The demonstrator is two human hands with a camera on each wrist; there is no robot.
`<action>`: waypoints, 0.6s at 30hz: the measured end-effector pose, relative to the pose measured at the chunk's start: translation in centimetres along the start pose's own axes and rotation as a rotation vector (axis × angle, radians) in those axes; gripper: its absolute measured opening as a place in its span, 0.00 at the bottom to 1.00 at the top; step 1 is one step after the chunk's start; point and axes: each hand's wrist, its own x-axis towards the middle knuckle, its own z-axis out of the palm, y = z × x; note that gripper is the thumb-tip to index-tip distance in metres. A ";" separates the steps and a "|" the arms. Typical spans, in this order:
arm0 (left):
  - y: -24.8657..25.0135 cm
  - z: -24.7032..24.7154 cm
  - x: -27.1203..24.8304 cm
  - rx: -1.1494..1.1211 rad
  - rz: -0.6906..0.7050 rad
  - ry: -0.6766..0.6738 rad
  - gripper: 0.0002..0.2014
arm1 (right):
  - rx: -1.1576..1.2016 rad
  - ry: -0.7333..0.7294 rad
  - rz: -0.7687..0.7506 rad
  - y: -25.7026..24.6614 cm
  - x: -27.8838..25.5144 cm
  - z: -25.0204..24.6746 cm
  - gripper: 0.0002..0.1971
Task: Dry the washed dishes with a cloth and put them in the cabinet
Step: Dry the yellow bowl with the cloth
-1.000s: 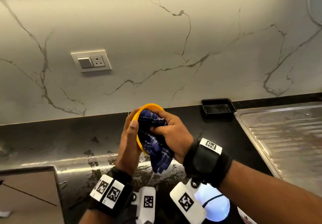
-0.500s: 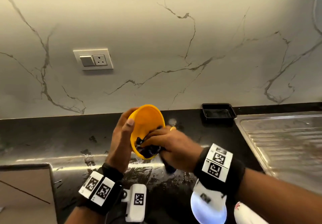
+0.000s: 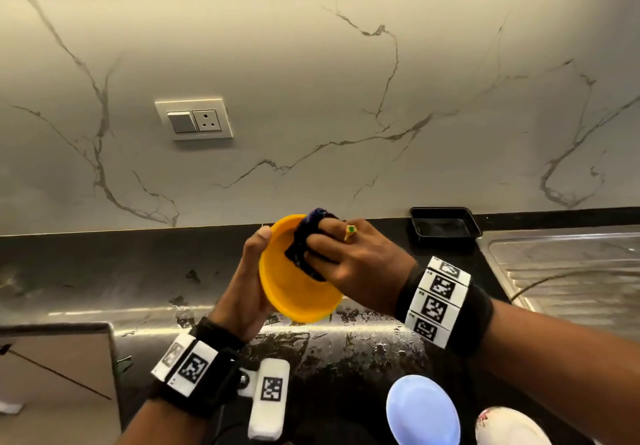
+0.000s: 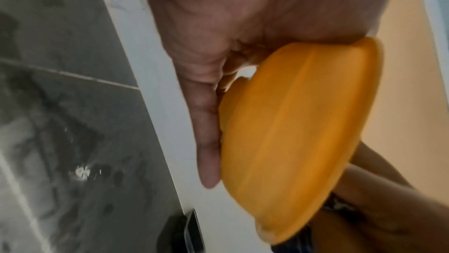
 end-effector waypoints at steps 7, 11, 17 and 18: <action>-0.2 -0.6 -0.1 -0.053 -0.080 -0.008 0.32 | 0.086 0.047 -0.029 2.1 0.7 0.2 0.17; -0.2 -1.4 -0.1 -0.025 0.021 0.086 0.38 | 0.312 0.034 0.156 1.9 0.3 0.6 0.15; 0.0 -1.1 -0.5 -0.096 0.190 0.313 0.42 | 0.756 -0.087 0.499 -1.2 -1.1 0.4 0.19; -0.2 -0.8 -0.5 -0.072 0.229 0.342 0.45 | 0.789 -0.110 0.522 -2.0 -1.0 0.0 0.19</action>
